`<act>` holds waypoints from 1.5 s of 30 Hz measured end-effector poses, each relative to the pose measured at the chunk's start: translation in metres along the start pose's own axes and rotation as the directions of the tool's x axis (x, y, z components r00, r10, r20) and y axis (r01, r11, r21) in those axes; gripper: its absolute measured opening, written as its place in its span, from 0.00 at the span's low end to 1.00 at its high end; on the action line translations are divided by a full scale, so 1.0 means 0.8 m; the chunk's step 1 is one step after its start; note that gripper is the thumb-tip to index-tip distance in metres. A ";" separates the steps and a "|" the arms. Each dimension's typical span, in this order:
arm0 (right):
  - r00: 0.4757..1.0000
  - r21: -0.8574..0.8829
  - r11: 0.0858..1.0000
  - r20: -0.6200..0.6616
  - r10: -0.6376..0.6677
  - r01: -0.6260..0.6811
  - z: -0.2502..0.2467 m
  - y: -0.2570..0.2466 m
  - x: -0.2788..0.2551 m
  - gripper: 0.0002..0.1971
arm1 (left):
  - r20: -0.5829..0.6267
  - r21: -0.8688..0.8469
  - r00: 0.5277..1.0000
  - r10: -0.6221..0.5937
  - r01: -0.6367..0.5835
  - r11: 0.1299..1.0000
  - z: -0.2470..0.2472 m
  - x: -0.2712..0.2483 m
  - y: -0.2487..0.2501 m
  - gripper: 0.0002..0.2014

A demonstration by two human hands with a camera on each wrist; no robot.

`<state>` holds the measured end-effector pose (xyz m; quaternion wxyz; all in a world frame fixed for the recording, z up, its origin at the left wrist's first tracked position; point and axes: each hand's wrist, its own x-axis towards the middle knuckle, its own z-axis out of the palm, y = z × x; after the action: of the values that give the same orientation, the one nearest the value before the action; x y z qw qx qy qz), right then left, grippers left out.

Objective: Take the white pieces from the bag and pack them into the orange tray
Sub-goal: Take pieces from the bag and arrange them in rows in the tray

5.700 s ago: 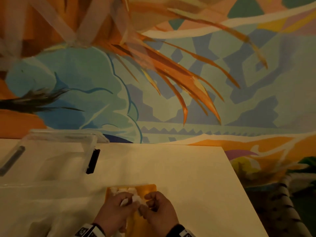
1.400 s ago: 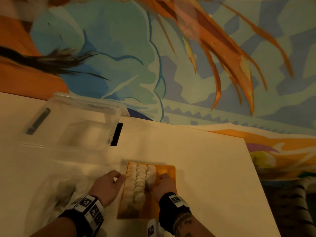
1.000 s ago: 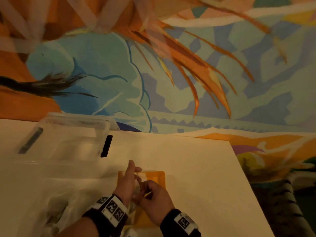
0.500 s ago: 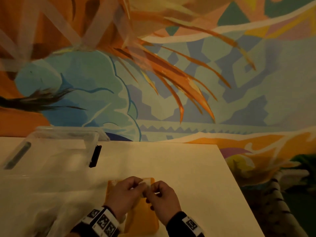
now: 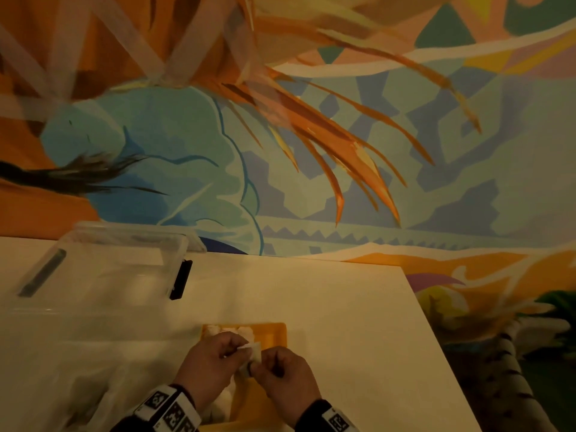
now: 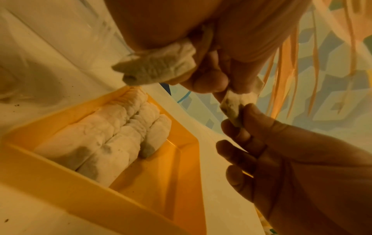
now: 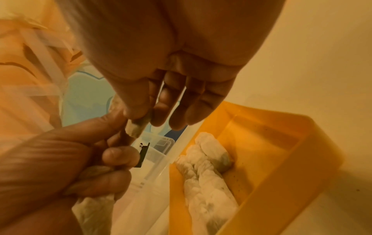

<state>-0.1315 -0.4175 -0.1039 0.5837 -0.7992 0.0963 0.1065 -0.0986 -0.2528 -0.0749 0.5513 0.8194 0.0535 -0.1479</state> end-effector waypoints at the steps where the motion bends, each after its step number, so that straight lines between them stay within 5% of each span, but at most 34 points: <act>1: 1.000 0.000 1.000 0.009 -0.005 0.005 0.002 0.001 0.001 0.11 | 0.003 -0.010 1.000 -0.004 0.004 1.000 -0.002 0.002 -0.002 0.04; 10: 0.997 -0.024 0.999 0.067 -0.045 0.047 0.017 -0.001 0.024 0.12 | 0.007 -0.072 1.000 0.012 -0.011 0.997 -0.015 0.021 -0.013 0.10; 16: 0.996 -0.062 0.995 -0.027 0.081 -0.083 0.022 0.007 0.055 0.18 | -0.039 -0.094 0.999 -0.028 0.024 0.995 -0.033 0.044 -0.021 0.06; 21: 0.969 -0.159 0.958 -0.108 0.224 -0.239 0.026 0.015 0.079 0.15 | -0.161 0.187 0.987 -0.030 0.060 0.981 -0.068 0.074 -0.055 0.02; 27: 0.917 -0.346 0.853 -0.066 0.394 -0.391 0.046 0.020 0.087 0.10 | -0.078 0.393 0.962 -0.261 0.270 0.879 -0.074 0.080 -0.107 0.26; 30: 0.890 -0.397 0.811 -0.042 0.453 -0.431 0.051 0.023 0.090 0.16 | -0.033 0.407 0.952 -0.305 0.292 0.866 -0.069 0.074 -0.116 0.21; 33: 0.890 -0.433 0.798 -0.021 0.456 -0.419 0.054 0.027 0.089 0.02 | -0.045 0.429 0.957 -0.288 0.279 0.859 -0.066 0.072 -0.118 0.15; 34: 0.889 -0.438 0.795 -0.023 0.457 -0.419 0.055 0.030 0.089 0.05 | -0.048 0.439 0.958 -0.284 0.275 0.855 -0.065 0.072 -0.118 0.14; 45: 0.880 -0.502 0.746 -0.068 0.470 -0.437 0.065 0.037 0.100 0.05 | -0.059 0.427 0.948 -0.314 0.308 0.850 -0.066 0.075 -0.118 0.15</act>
<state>-0.0658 -0.3791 -0.1692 0.3140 -0.8717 0.2379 0.2915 -0.0558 -0.1724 -0.1583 0.3257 0.9002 0.1475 -0.2485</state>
